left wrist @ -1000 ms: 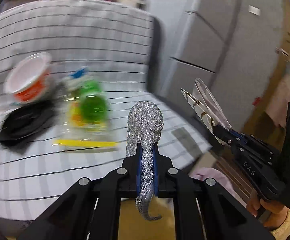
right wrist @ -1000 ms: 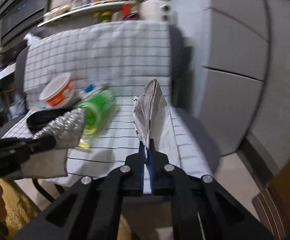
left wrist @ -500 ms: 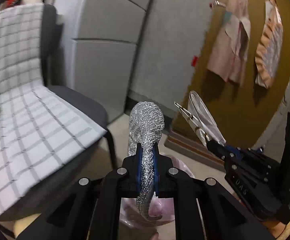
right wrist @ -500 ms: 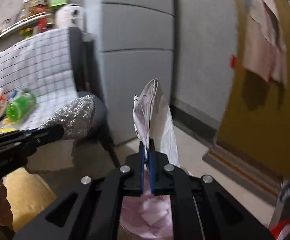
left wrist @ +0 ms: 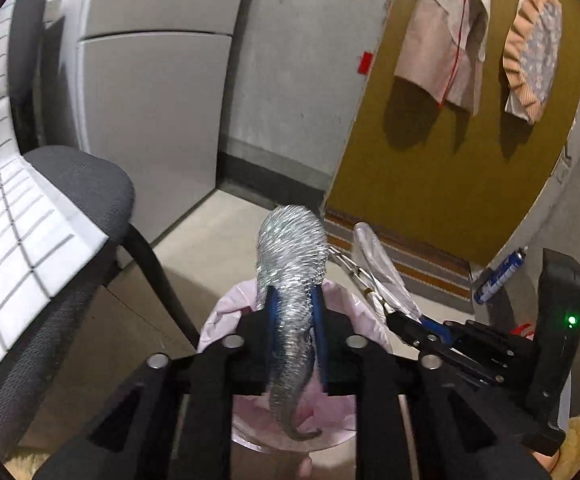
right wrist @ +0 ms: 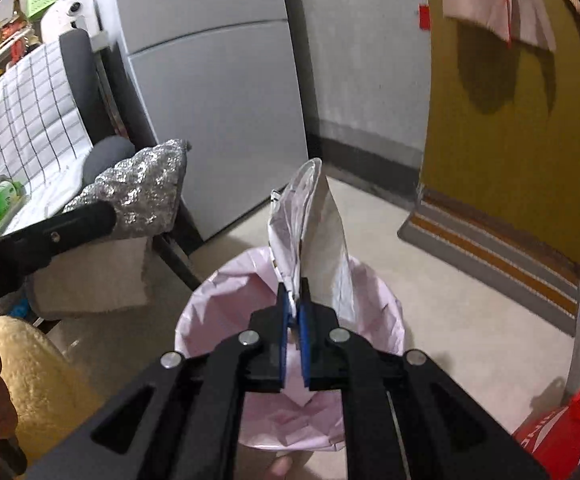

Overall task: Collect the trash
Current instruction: 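Carry scrubber and paper to the pink bin and open both grippers, then swing both tools back toward the chair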

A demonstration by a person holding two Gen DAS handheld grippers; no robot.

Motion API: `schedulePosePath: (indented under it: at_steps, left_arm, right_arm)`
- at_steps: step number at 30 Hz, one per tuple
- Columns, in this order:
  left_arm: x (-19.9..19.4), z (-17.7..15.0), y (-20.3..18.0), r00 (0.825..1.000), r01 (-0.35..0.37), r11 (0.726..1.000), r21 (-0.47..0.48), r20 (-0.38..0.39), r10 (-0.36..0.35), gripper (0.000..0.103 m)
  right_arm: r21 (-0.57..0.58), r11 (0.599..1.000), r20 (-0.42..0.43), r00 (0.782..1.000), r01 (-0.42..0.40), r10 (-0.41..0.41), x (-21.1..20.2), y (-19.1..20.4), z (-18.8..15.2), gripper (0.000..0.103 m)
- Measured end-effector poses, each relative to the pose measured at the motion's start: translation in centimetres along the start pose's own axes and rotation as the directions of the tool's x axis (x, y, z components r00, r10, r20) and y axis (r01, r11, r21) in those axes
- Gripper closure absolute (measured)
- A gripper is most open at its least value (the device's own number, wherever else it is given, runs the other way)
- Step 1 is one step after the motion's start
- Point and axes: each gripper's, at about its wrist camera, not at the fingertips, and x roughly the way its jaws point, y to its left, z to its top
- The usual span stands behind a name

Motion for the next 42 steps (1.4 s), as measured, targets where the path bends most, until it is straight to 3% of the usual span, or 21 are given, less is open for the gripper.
schedulePosePath:
  at_steps: [3,5,7,14,19,22,26,30,33,35,39,42]
  left_arm:
    - [0.5,-0.2,0.2,1.000,-0.008,1.000,0.000,-0.010,0.008,0.065]
    - [0.4,-0.3,0.4,1.000,-0.016,1.000,-0.004,-0.004,0.016,0.054]
    - [0.1,-0.3,0.7,1.000,-0.024,1.000,-0.015,0.003,0.024,0.051]
    - [-2.4,0.3,2.4,0.997,-0.045,0.996,-0.074,0.051,0.049,0.051]
    - [-6.5,0.4,3.8,0.989,-0.104,0.989,-0.109,0.095,0.115,0.051]
    - [-9.7,0.0,5.0,0.978,-0.157,0.977,-0.142,0.117,0.174,0.051]
    - [-14.1,-1.4,7.5,0.955,-0.242,0.950,-0.199,0.121,0.269,0.051]
    - [-19.0,-3.9,10.9,0.913,-0.349,0.892,-0.287,0.110,0.392,0.051]
    - [-22.2,-6.0,13.5,0.866,-0.442,0.823,-0.357,0.070,0.495,0.051]
    - [-24.5,-7.6,15.4,0.822,-0.510,0.763,-0.398,0.036,0.569,0.051]
    - [-28.2,-10.0,18.7,0.767,-0.571,0.673,-0.470,-0.012,0.642,0.045]
    - [-31.8,-11.4,21.7,0.720,-0.593,0.587,-0.551,-0.035,0.694,0.043]
  right_arm:
    - [0.022,1.000,-0.031,1.000,0.003,-0.002,1.2,-0.3,-0.1,0.093]
    - [0.020,1.000,-0.058,0.998,0.008,-0.007,1.7,-0.4,-0.4,0.076]
    - [0.023,1.000,-0.059,0.998,0.014,-0.012,1.7,-0.6,-0.3,0.069]
    - [0.043,0.999,0.014,1.000,0.027,-0.027,-0.4,-0.7,1.0,0.069]
    - [0.026,1.000,0.094,0.996,-0.001,-0.001,-3.2,0.7,3.0,0.069]
    - [-0.020,0.999,0.120,0.992,-0.045,0.047,-4.8,2.9,4.2,0.069]
    - [-0.124,0.980,0.110,0.979,-0.157,0.171,-5.9,7.9,5.7,0.069]
    - [-0.244,0.926,0.084,0.945,-0.288,0.316,-6.9,14.2,6.7,0.069]
    - [-0.331,0.871,0.056,0.914,-0.363,0.402,-7.8,19.2,7.3,0.066]
    - [-0.389,0.832,0.038,0.895,-0.396,0.443,-8.1,22.4,7.4,0.063]
    - [-0.464,0.763,-0.002,0.862,-0.450,0.507,-8.4,28.1,7.5,0.062]
    - [-0.519,0.712,-0.029,0.843,-0.472,0.538,-8.5,31.8,7.2,0.060]
